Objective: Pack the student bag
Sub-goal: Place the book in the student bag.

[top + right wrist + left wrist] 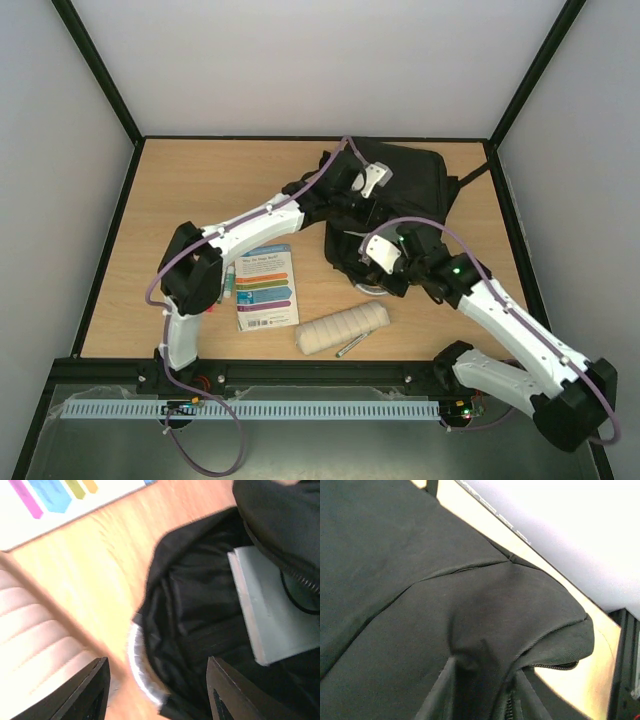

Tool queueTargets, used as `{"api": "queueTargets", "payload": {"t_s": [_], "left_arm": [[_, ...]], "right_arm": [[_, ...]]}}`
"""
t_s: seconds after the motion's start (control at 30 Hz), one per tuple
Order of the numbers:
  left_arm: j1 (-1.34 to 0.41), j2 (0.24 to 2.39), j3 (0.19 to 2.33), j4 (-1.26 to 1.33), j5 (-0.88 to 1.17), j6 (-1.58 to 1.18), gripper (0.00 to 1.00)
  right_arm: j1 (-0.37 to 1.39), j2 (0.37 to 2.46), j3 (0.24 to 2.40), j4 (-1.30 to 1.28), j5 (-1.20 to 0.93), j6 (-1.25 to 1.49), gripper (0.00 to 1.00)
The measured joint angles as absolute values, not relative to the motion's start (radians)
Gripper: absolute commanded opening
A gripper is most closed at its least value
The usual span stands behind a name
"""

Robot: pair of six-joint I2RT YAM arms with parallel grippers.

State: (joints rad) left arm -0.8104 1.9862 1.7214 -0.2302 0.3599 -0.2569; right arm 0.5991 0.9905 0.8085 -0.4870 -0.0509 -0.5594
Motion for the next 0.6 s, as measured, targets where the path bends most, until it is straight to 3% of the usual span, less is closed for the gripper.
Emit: {"api": "queueTargets", "payload": {"t_s": [0.17, 0.3, 0.6], "left_arm": [[-0.814, 1.980, 1.683, -0.242, 0.352, -0.259, 0.70], [-0.814, 1.842, 1.505, -0.265, 0.293, -0.260, 0.86], [-0.781, 1.328, 1.119, -0.317, 0.066, -0.364, 0.89]], "right_arm": [[0.598, 0.949, 0.905, -0.630, -0.166, -0.492, 0.52], [0.596, 0.973, 1.012, -0.668, -0.221, -0.437, 0.54], [0.597, 1.158, 1.082, -0.592, -0.334, -0.294, 0.56]]}}
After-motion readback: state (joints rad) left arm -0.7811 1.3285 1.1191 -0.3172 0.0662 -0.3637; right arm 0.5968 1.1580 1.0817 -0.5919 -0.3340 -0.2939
